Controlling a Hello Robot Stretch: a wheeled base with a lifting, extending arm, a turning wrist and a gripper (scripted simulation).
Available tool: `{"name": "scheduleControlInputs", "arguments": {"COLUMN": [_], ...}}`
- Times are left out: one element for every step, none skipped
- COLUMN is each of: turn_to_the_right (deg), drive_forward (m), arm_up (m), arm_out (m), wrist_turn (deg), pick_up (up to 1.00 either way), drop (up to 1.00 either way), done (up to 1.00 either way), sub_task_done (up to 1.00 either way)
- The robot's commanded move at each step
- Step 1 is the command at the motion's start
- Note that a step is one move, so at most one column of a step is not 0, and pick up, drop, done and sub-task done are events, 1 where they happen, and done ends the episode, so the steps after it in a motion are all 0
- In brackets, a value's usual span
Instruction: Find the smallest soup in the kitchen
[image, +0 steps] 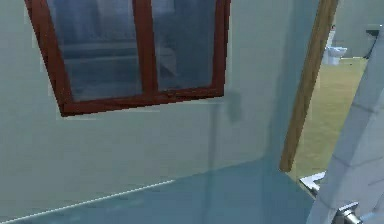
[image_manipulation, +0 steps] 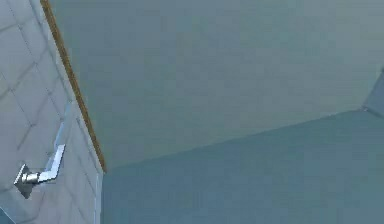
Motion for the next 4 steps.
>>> {"name": "scheduleControlInputs", "arguments": {"turn_to_the_right": [0.0,-3.0,0.0,45.0], "drive_forward": [0.6,0.0,0.35,0.0], "arm_up": [0.0,0.0,0.0,0.0], "arm_out": [0.0,0.0,0.0,0.0], "wrist_turn": [0.0,0.0,0.0,0.0], "pick_up": [0.0,0.0,0.0,0.0], "drop": [0.0,0.0,0.0,0.0], "done": [0.0,0.0,0.0,0.0], "sub_task_done": [0.0,0.0,0.0,0.0]}}
